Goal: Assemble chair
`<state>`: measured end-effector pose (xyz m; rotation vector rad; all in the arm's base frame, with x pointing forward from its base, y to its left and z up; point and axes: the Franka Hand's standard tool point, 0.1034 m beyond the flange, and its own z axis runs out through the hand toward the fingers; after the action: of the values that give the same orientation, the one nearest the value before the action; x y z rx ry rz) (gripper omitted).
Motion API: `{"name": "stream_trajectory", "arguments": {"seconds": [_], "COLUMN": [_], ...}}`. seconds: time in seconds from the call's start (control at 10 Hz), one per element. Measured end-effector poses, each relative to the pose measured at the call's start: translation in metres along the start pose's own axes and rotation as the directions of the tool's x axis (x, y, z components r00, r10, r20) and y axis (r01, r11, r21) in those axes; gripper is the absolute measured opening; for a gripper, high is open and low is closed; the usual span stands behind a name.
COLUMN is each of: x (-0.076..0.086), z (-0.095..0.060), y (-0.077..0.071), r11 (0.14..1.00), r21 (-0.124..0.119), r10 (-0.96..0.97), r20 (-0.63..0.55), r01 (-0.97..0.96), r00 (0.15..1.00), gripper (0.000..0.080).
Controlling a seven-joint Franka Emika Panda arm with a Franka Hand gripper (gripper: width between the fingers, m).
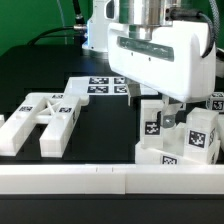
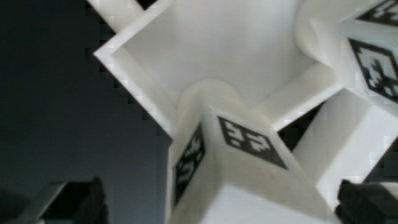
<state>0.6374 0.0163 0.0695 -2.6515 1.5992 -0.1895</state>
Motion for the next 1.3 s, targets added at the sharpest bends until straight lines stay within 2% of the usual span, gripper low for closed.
{"name": "stream_trajectory", "arguments": {"seconds": [0.2, 0.4, 0.6, 1.0, 1.2, 1.3], "x": [-0.0009, -0.0032, -0.0017, -0.0022, -0.0013, -0.0012], "z": [0.0001, 0.0001, -0.0001, -0.0004, -0.0005, -0.0005], "y": [0.0, -0.0006, -0.0004, -0.0013, -0.001, -0.001], "r11": [0.989, 0.938, 0.86, 0.73, 0.613, 0.593], "r21": [-0.008, -0.035, -0.042, -0.058, -0.07, -0.07], "r10": [-0.148, -0.345, -0.509, -0.683, -0.789, -0.804], "r20": [-0.003, -0.015, -0.014, -0.01, -0.002, 0.0], "r01": [0.148, 0.345, 0.508, 0.681, 0.787, 0.802], "r00": [0.989, 0.938, 0.861, 0.73, 0.614, 0.595], "gripper": [0.0649, 0.0649, 0.0649, 0.0649, 0.0649, 0.0515]}}
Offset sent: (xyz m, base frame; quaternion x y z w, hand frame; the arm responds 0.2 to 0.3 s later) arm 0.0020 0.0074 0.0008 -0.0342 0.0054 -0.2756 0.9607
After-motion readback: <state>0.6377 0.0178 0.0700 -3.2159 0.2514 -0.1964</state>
